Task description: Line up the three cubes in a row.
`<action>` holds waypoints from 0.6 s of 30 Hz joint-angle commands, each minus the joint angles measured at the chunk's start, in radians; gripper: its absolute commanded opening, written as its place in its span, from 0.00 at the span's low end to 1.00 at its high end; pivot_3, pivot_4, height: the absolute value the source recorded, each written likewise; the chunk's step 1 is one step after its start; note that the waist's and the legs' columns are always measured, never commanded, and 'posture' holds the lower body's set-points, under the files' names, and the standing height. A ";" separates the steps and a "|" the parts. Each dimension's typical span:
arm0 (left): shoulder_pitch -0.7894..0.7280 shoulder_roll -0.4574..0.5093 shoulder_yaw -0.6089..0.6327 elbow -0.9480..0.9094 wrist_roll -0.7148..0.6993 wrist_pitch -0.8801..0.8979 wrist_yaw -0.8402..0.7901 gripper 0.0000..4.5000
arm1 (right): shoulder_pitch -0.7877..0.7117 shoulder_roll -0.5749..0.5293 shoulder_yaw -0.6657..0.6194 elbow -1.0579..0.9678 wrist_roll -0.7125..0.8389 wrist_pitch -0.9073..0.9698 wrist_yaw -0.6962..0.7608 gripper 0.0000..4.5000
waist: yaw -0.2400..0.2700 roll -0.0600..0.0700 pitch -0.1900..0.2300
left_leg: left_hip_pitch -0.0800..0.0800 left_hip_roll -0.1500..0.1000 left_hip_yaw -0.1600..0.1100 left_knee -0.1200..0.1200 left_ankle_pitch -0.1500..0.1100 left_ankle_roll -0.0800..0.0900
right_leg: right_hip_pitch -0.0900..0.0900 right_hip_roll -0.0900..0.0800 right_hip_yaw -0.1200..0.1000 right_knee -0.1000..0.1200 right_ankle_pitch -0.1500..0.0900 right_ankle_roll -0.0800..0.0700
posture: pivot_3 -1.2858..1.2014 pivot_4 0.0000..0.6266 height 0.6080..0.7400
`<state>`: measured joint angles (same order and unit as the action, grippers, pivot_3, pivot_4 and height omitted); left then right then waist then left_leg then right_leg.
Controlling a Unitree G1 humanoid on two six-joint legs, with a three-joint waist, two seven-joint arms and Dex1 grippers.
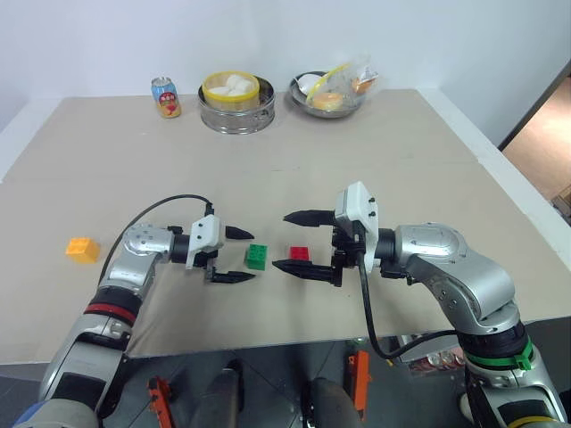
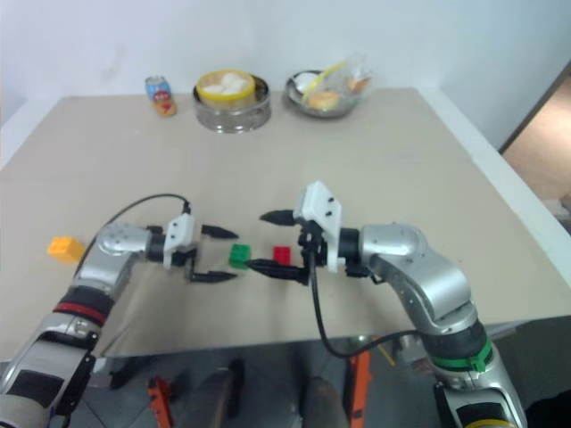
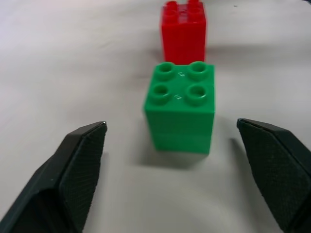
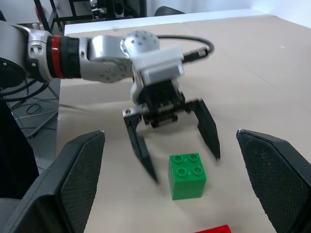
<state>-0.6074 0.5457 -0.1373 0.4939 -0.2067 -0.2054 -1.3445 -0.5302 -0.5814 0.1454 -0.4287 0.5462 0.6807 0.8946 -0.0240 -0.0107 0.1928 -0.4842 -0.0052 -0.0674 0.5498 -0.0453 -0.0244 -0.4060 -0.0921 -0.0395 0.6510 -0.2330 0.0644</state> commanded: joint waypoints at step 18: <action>0.480 -0.064 0.697 -0.897 -0.176 0.734 1.038 0.99 | -0.084 0.046 0.033 0.085 -0.004 -0.099 0.092 1.00 | 0.002 0.000 0.000 | 0.000 0.001 0.000 0.000 -0.001 -0.002 | -0.001 0.000 -0.001 -0.002 0.001 -0.001 | 0.52 0.24 1.00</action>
<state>-0.1331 0.4802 0.4844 -0.3543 -0.3917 0.5278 -0.3738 -0.5816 -0.5386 0.1925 -0.3381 0.5313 0.5956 0.9686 -0.0223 -0.0108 0.1928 -0.4840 -0.0035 -0.0670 0.5498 -0.0465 -0.0261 -0.4074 -0.0911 -0.0408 0.6487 -0.2315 0.0628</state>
